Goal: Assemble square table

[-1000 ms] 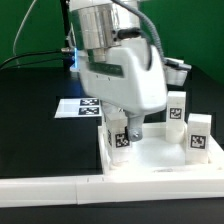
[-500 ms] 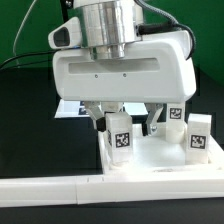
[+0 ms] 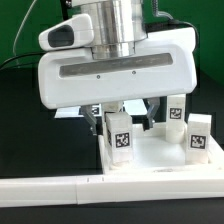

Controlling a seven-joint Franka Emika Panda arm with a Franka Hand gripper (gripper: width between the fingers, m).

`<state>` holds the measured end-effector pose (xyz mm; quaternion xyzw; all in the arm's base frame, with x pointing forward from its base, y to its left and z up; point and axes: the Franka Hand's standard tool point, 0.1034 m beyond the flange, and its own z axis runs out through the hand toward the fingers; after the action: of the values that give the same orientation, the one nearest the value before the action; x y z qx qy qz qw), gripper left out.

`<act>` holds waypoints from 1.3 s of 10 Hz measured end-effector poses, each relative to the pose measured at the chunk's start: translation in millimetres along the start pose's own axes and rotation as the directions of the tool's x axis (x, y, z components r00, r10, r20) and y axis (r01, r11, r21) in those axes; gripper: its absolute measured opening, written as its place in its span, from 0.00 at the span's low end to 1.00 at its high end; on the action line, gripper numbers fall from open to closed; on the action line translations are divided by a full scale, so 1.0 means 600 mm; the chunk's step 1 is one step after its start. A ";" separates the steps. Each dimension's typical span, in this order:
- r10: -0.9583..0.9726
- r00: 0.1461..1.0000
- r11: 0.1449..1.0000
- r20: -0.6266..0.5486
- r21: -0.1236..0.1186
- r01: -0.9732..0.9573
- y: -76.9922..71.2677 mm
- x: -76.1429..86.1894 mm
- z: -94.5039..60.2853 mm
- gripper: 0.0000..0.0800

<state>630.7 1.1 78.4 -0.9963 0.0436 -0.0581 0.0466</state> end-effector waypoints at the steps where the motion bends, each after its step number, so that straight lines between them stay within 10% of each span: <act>1: 0.034 0.999 0.999 0.000 0.000 -0.034 0.000 0.000 0.000 0.49; 5: 0.371 0.929 0.929 -0.009 -0.007 -0.371 0.005 0.002 0.003 0.36; 10: 0.965 0.257 0.256 0.062 0.013 -0.966 0.008 0.004 0.006 0.36; 12: 0.962 0.265 0.265 0.058 0.014 -0.964 0.006 0.004 0.006 0.43; 13: 0.916 0.401 0.400 0.021 0.036 -0.916 0.004 0.007 0.006 0.64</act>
Offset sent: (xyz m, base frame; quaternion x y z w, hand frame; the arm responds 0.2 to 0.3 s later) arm 0.0000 0.0000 0.0000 0.0000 0.0000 0.1296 0.9916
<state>635.1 -1.1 74.9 -0.8087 0.5805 -0.0254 0.0915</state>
